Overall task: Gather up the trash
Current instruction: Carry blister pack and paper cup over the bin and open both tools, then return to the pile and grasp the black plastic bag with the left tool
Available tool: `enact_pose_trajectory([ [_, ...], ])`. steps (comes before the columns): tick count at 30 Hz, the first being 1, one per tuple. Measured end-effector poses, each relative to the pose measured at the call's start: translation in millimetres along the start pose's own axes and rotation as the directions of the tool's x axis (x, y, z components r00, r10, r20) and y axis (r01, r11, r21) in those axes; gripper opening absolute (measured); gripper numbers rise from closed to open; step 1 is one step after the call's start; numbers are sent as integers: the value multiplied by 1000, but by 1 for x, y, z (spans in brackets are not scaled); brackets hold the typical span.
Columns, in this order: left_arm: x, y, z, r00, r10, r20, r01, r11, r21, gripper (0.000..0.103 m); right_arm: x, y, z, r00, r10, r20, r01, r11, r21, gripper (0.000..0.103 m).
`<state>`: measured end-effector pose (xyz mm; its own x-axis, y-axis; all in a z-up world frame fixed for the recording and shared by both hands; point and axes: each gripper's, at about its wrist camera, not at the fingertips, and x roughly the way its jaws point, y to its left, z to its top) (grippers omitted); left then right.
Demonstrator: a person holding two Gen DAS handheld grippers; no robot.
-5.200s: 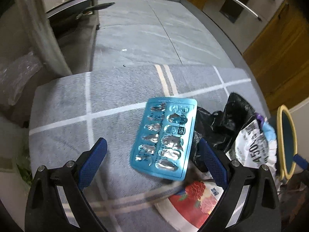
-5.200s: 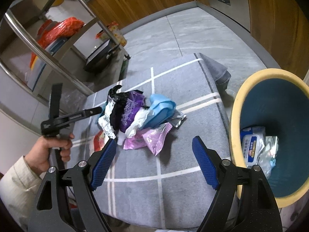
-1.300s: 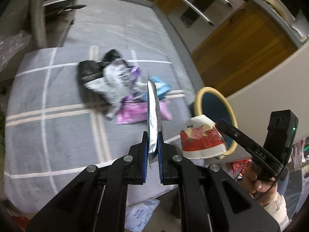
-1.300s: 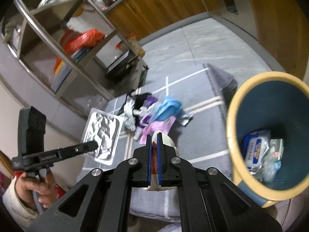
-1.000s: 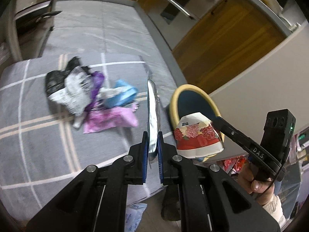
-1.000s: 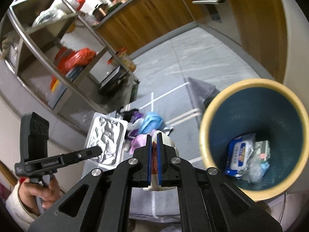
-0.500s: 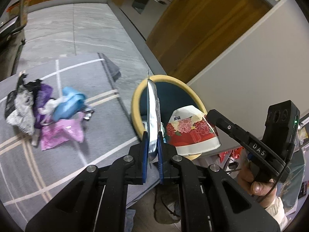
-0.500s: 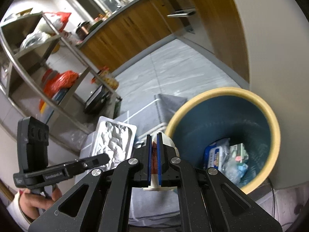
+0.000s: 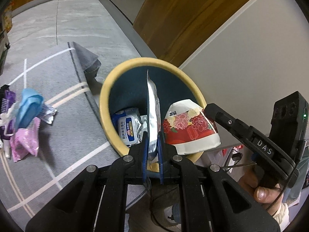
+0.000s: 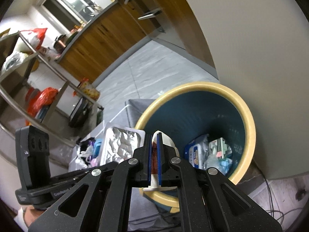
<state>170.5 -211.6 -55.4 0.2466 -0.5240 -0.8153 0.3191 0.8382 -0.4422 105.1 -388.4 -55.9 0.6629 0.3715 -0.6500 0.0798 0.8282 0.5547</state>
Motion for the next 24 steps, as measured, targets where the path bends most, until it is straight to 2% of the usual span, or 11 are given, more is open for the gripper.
enact_pose_trajectory([
  [9,29,-2,4,999,15,-46,-15,1000,7,9,14,-10,-3,999,-43,-31,44,998,39,6],
  [14,26,-2,3,999,21,-45,-20,1000,17,14,17,-11,-3,998,-42,-36,44,998,42,7],
  [20,20,-1,3,999,37,-35,-36,999,26,15,17,-8,-5,999,-37,-38,39,998,46,7],
  [23,13,1,3,999,46,-25,-45,999,31,22,18,-6,-4,999,-28,-43,30,998,47,11],
  [24,10,2,2,999,51,-19,-51,998,32,28,17,-5,-5,999,-24,-43,26,999,47,15],
])
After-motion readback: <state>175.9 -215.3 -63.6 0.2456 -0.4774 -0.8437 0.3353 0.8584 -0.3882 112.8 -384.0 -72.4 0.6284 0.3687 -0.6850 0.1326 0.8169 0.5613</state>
